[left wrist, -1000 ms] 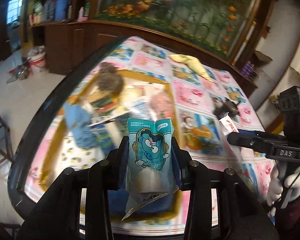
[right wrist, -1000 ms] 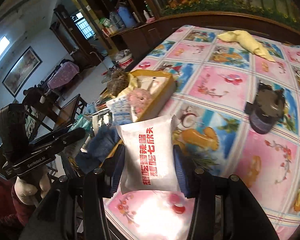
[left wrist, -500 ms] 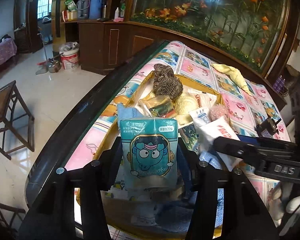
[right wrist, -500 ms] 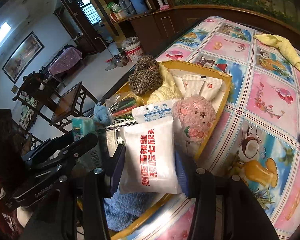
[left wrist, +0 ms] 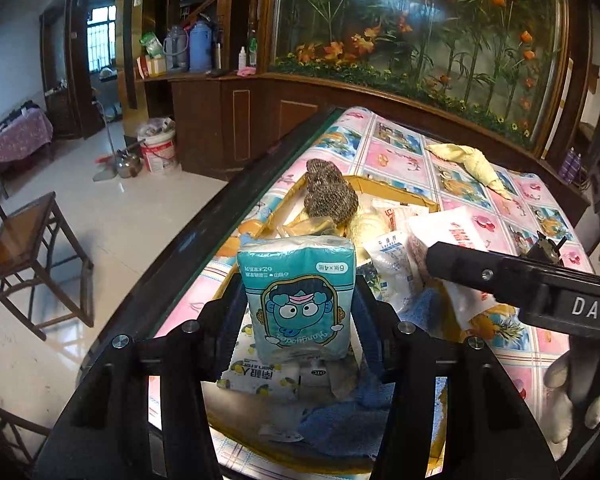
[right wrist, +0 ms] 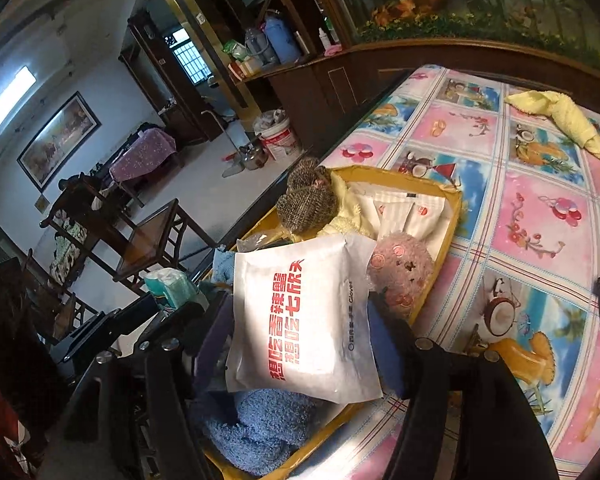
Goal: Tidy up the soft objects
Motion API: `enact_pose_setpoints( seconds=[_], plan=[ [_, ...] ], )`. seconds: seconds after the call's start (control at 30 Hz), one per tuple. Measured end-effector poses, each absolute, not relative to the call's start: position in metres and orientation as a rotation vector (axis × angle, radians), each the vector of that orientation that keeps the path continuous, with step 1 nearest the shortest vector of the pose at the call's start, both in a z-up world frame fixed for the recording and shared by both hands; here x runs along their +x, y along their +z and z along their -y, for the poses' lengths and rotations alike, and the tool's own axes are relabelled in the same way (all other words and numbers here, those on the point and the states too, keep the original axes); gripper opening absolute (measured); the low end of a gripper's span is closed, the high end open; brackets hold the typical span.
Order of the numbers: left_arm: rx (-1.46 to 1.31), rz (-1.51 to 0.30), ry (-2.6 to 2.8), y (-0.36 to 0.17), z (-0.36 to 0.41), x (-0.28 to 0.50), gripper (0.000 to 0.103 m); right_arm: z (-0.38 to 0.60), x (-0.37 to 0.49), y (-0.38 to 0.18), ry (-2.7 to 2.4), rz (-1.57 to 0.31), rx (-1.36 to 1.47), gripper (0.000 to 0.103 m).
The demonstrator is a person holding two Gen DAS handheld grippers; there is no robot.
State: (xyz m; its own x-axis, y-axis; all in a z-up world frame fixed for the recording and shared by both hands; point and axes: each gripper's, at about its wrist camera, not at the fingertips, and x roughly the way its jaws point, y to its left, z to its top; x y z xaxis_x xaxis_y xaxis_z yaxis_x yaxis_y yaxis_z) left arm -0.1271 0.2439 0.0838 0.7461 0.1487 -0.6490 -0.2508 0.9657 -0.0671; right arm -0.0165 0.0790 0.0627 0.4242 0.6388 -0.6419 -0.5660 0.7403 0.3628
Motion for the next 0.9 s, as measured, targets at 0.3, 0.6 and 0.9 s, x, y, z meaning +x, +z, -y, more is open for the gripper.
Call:
enact_pose_setpoints(
  seconds=[0.3, 0.6, 0.9],
  plan=[
    [-0.092, -0.64, 0.246, 0.101, -0.224, -0.144, 0.06, -0.086, -0.012, 0.059, 0.749, -0.859, 0.08, 0.068],
    [-0.073, -0.598, 0.289, 0.112, -0.228, -0.156, 0.06, -0.067, -0.01, 0.057, 0.729, -0.855, 0.136, 0.068],
    [-0.083, -0.596, 0.287, 0.11, -0.231, -0.158, 0.06, -0.076, -0.024, 0.042, 0.565, -0.864, -0.151, 0.058]
  ],
)
